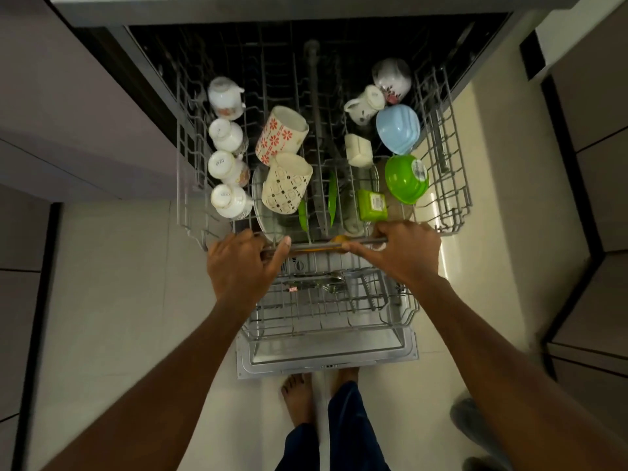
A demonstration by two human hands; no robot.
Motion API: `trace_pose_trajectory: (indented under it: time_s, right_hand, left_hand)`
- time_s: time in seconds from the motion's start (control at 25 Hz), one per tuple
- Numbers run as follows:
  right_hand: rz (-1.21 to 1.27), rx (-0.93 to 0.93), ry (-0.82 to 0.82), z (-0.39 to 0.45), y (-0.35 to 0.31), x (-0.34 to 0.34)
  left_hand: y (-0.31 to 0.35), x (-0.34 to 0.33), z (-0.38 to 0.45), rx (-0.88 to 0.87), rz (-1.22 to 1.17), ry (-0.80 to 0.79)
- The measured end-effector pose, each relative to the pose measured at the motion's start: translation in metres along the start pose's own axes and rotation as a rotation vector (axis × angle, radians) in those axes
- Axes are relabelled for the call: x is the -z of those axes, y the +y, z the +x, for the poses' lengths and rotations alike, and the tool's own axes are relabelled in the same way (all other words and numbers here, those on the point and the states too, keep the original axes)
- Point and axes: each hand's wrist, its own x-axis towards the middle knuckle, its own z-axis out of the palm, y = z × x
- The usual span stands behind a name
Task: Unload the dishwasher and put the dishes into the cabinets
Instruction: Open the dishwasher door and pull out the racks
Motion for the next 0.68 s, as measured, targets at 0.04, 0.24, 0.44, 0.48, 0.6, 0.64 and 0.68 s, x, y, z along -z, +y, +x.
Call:
trace_pose_trajectory:
  time_s: [0.04, 0.24, 0.44, 0.48, 0.6, 0.64, 0.68]
  right_hand:
    - [0.009, 0.001, 0.003, -0.008, 0.001, 0.000]
    - [0.002, -0.016, -0.012, -0.053, -0.002, -0.008]
    - [-0.002, -0.020, 0.037, -0.086, -0.005, -0.008]
    - [0.000, -0.024, 0.036, -0.090, -0.005, -0.008]
    - [0.013, -0.032, 0.002, -0.104, -0.004, -0.010]
    - [0.019, -0.034, -0.011, -0.110, -0.003, -0.011]
    - [0.027, -0.037, -0.020, -0.117, -0.001, -0.012]
  left_hand:
    - [0.000, -0.001, -0.009, 0.010, -0.003, -0.005]
    - [-0.005, -0.006, -0.052, 0.005, 0.023, -0.015]
    - [-0.006, -0.008, -0.085, 0.005, 0.017, -0.003]
    - [-0.006, -0.007, -0.089, 0.006, 0.014, -0.006]
    - [-0.007, -0.005, -0.102, -0.001, 0.010, -0.029]
    - [-0.008, -0.005, -0.108, -0.003, 0.010, -0.037]
    - [-0.008, -0.005, -0.116, -0.004, 0.012, -0.044]
